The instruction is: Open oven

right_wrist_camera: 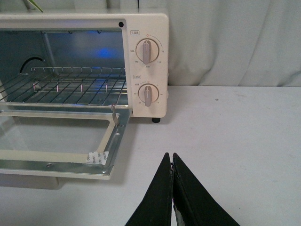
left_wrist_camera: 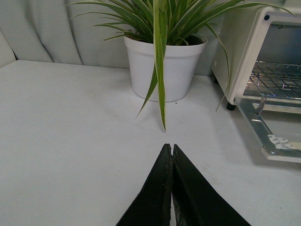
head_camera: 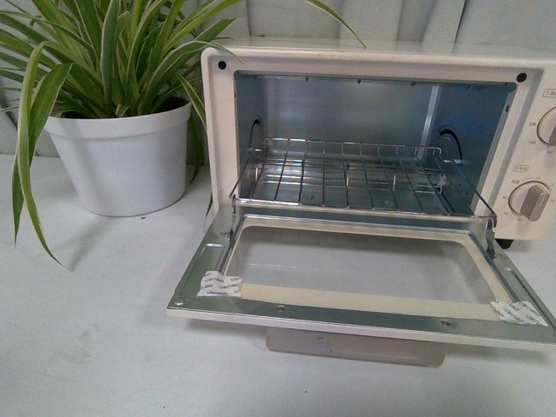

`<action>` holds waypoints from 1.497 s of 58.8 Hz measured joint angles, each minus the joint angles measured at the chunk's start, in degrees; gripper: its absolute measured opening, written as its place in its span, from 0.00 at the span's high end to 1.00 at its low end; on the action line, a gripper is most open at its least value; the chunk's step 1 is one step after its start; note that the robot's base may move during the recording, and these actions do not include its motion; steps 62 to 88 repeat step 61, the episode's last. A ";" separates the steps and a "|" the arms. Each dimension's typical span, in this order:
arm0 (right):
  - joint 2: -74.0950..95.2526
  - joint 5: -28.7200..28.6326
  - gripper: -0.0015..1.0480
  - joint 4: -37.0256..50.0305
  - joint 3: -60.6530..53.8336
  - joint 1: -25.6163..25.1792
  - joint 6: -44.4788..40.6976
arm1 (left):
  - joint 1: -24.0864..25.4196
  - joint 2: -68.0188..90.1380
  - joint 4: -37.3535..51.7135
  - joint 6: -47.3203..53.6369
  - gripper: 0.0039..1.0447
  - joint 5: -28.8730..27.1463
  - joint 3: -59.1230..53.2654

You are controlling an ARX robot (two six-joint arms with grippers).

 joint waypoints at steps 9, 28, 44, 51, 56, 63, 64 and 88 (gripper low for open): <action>-0.02 0.00 0.99 0.00 0.00 0.00 0.00 | 0.00 0.00 0.00 0.00 0.96 0.00 0.00; -0.02 0.00 0.55 0.00 0.00 0.00 -0.09 | 0.00 0.00 0.00 -0.04 0.53 0.02 0.00; -0.02 0.00 0.07 0.00 0.00 0.00 -0.04 | 0.02 0.00 0.00 -0.02 0.04 0.02 0.00; -0.02 0.00 0.09 0.00 0.00 0.00 -0.07 | 0.02 0.00 0.00 0.00 0.06 0.00 0.00; -0.02 0.00 0.09 0.00 0.00 0.00 -0.07 | 0.02 0.00 0.00 0.00 0.06 0.02 0.00; -0.02 0.00 0.09 0.00 0.00 0.00 -0.07 | 0.02 0.00 0.00 0.00 0.06 0.02 0.00; -0.02 0.00 0.09 0.00 0.00 0.00 -0.07 | 0.02 0.00 0.00 0.00 0.06 0.02 0.00; -0.02 0.00 0.09 0.00 0.00 0.00 -0.07 | 0.02 0.00 0.00 0.00 0.06 0.02 0.00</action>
